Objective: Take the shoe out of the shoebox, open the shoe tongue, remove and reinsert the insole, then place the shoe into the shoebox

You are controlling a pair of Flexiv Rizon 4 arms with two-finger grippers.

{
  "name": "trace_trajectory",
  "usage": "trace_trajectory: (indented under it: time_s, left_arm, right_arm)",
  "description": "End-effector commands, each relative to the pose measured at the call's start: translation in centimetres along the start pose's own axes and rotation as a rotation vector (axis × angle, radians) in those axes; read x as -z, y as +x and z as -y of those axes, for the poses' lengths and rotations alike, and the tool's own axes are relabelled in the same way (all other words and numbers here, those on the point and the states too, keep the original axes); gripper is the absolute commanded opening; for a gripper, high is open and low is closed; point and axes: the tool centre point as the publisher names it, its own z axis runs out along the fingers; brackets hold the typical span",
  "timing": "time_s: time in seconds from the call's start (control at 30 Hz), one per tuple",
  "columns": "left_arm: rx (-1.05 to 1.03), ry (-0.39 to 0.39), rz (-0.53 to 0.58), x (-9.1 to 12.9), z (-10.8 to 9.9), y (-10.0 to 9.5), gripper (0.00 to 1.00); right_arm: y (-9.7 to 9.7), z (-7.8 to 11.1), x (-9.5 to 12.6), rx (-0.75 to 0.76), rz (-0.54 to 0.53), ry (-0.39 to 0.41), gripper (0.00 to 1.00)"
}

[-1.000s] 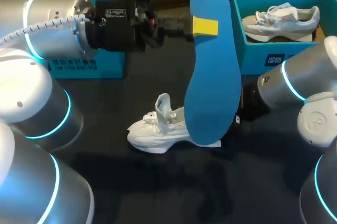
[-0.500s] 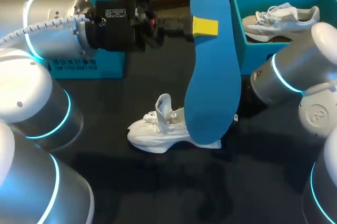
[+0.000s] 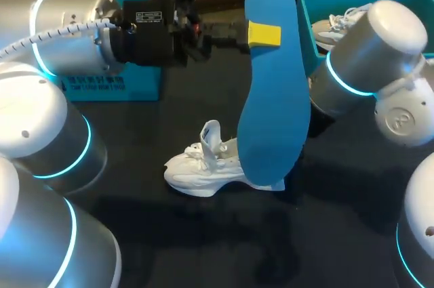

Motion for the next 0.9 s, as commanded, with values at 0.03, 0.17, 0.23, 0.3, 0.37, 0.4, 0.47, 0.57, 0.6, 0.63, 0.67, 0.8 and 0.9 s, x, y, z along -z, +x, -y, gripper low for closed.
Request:
trace_trajectory:
  time_s: [0.03,0.17,0.23,0.3,0.37,0.4,0.47,0.57,0.6,0.63,0.67,0.8,0.9]
  left_arm:
    - [0.000,0.003,-0.001,0.0,-0.2,-0.1,0.00]
    - [0.000,0.003,-0.001,0.0,-0.2,-0.1,0.00]
    - [0.000,0.003,-0.001,0.0,-0.2,-0.1,0.00]
    - [0.000,0.003,-0.001,0.0,-0.2,-0.1,0.00]
    - [0.000,0.003,-0.001,0.0,-0.2,-0.1,0.00]
    - [0.000,0.003,-0.001,0.0,-0.2,-0.1,0.00]
    - [0.000,0.003,-0.001,0.0,-0.2,-0.1,0.00]
    - [0.000,0.003,-0.001,0.0,-0.2,-0.1,0.00]
    - [0.000,0.003,-0.001,0.0,-0.2,-0.1,0.00]
    - [0.000,0.003,-0.001,0.0,-0.2,-0.1,0.00]
    - [0.000,0.003,-0.001,0.0,-0.2,-0.1,0.00]
    - [0.000,0.003,-0.001,0.0,-0.2,-0.1,0.00]
    - [0.000,0.003,-0.001,0.0,-0.2,-0.1,0.00]
  right_arm:
    - [0.1,-0.4,0.4,0.000,-0.001,0.143,1.00]
    - [0.3,-0.3,0.7,-0.003,0.001,0.170,1.00]
    - [0.5,-0.2,0.8,-0.007,0.002,0.179,1.00]
    - [0.6,-0.2,1.0,-0.008,0.000,0.193,1.00]
    - [0.7,-0.2,1.1,-0.007,0.002,0.195,1.00]
    - [0.7,-0.2,1.2,-0.008,0.002,0.194,1.00]
    - [0.7,-0.2,1.2,-0.010,0.001,0.196,1.00]
    - [0.8,0.0,1.3,-0.015,-0.002,0.195,1.00]
    - [0.8,0.0,1.4,-0.017,-0.002,0.195,1.00]
    - [0.8,0.0,1.4,-0.018,-0.003,0.195,1.00]
    - [0.8,-0.1,1.5,-0.018,-0.004,0.201,1.00]
    - [0.9,-0.2,1.7,-0.010,-0.009,0.210,1.00]
    - [0.9,-0.4,1.7,0.004,-0.016,0.211,1.00]
